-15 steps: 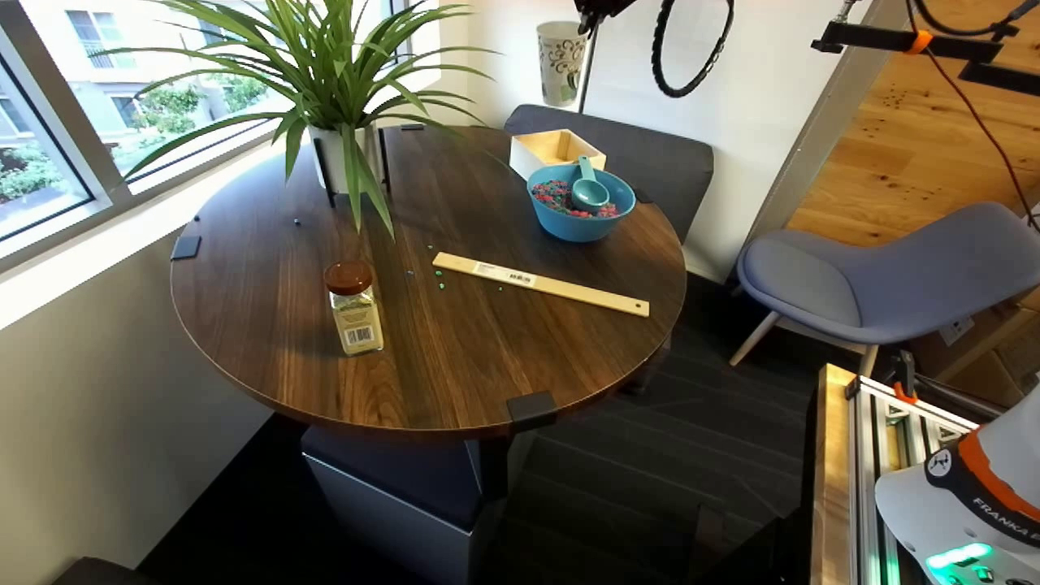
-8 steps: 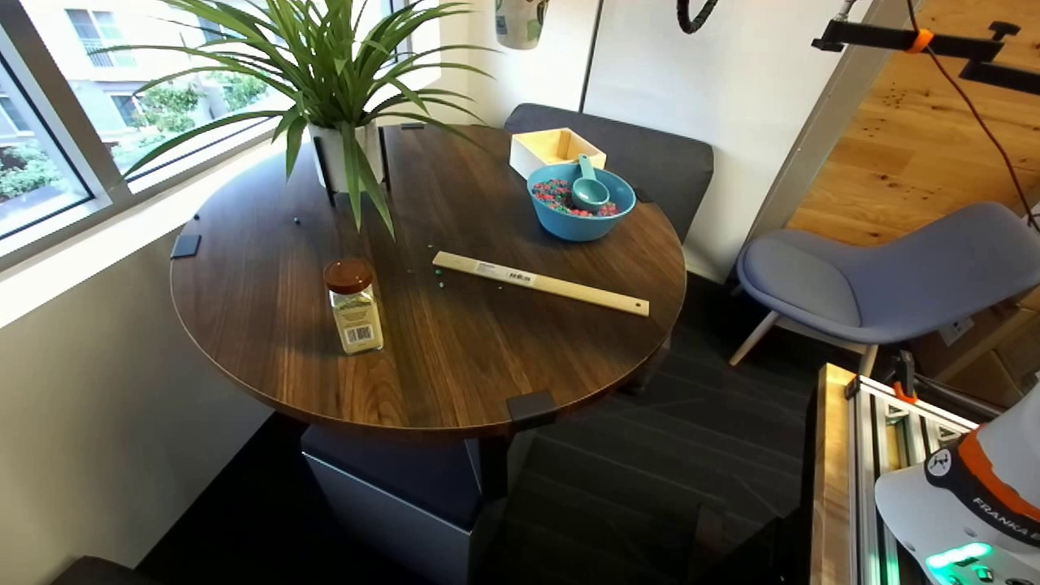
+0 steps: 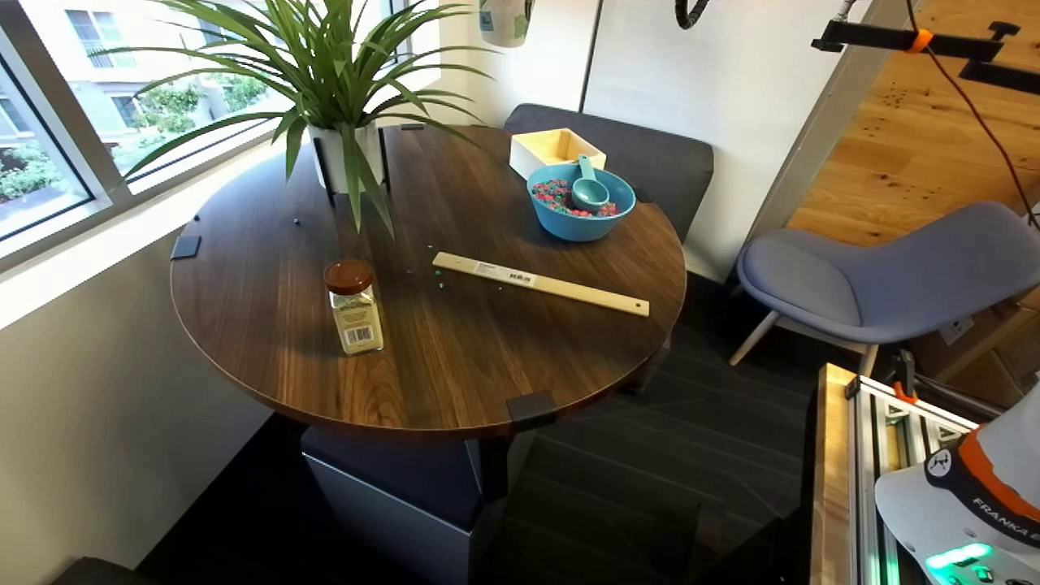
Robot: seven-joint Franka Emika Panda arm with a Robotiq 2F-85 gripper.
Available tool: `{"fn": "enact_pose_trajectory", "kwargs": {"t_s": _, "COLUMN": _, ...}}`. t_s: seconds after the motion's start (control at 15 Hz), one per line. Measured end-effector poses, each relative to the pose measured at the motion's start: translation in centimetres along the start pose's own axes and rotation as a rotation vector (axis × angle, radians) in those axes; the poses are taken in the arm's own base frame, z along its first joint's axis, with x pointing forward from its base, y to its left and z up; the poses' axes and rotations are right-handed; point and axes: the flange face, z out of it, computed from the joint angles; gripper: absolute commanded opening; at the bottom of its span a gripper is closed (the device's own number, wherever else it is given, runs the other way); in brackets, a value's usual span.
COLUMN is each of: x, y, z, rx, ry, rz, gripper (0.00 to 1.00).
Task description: Remove the paper cup from the wooden box and put it on the table
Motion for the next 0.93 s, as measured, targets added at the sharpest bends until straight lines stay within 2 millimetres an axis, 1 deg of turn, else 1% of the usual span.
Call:
{"fn": "enact_pose_trajectory", "kwargs": {"t_s": 0.13, "x": -0.2, "y": -0.6, "z": 0.2, "rx": 0.005, "ry": -0.004, "rz": -0.02, "gripper": 0.01}}
{"fn": "enact_pose_trajectory", "kwargs": {"t_s": 0.27, "x": -0.7, "y": -2.2, "z": 1.3, "rx": 0.026, "ry": -0.02, "rz": -0.059, "gripper": 0.01}}
{"fn": "enact_pose_trajectory", "kwargs": {"t_s": 0.47, "x": -2.3, "y": -6.3, "z": 4.2, "rx": 0.09, "ry": -0.06, "rz": -0.134, "gripper": 0.01}}
{"fn": "enact_pose_trajectory", "kwargs": {"t_s": 0.67, "x": -4.9, "y": -10.3, "z": 7.1, "rx": 0.147, "ry": -0.116, "rz": -0.192, "gripper": 0.01}}
{"fn": "enact_pose_trajectory", "kwargs": {"t_s": 0.8, "x": -6.4, "y": -12.2, "z": 8.8, "rx": 0.171, "ry": -0.139, "rz": -0.212, "gripper": 0.01}}
{"fn": "enact_pose_trajectory", "kwargs": {"t_s": 0.93, "x": -7.7, "y": -13.2, "z": 10.6, "rx": 0.181, "ry": -0.148, "rz": -0.223, "gripper": 0.01}}
